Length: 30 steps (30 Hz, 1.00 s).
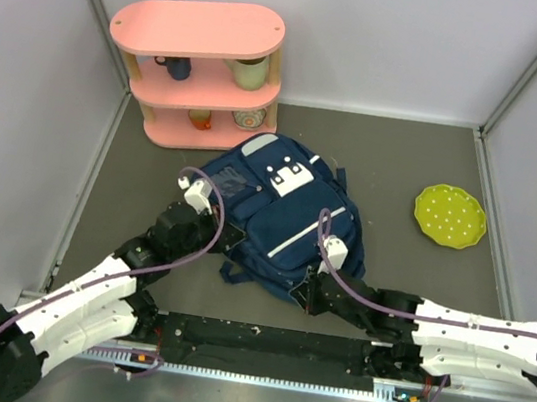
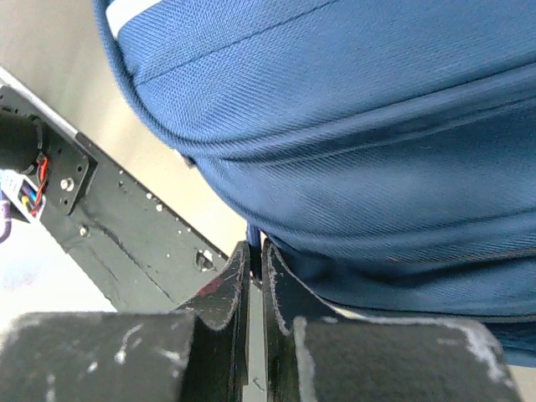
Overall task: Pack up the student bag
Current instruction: Zip the student bag at the center of the board.
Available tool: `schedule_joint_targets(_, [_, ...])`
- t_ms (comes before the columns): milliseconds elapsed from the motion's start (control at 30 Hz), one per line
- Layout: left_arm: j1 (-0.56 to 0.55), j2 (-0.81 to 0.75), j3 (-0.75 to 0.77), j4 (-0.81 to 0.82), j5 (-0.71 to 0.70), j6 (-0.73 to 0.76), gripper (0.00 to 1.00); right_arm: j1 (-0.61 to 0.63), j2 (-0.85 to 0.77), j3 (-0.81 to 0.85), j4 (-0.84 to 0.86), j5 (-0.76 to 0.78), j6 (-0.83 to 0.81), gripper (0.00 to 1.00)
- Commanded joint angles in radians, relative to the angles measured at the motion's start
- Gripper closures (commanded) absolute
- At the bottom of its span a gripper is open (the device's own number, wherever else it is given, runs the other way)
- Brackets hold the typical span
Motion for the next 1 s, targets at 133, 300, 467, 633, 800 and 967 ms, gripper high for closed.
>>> schedule_joint_targets(133, [0.161,0.031,0.098,-0.219,-0.028,0.279,1.00,-0.029,-0.064,-0.050,-0.129,0.000,-0.142,1.00])
schedule_joint_targets(300, [0.161,0.082,0.095,-0.200,0.099,0.223,0.81,-0.029,0.009,-0.057,-0.002,-0.052,-0.137,1.00])
schedule_joint_targets(467, [0.159,-0.021,0.031,-0.143,0.162,0.121,0.32,-0.029,0.074,-0.058,0.096,-0.097,-0.126,1.00])
schedule_joint_targets(633, [0.159,-0.255,-0.115,-0.143,0.165,-0.006,0.01,-0.029,0.071,-0.080,0.112,-0.063,-0.111,1.00])
schedule_joint_targets(800, [0.156,-0.414,-0.210,-0.140,0.176,-0.100,0.01,-0.031,0.010,-0.118,0.121,-0.017,-0.083,0.90])
schedule_joint_targets(967, [0.150,-0.423,-0.212,-0.132,0.162,-0.120,0.01,-0.029,-0.012,-0.130,0.138,-0.014,-0.077,0.84])
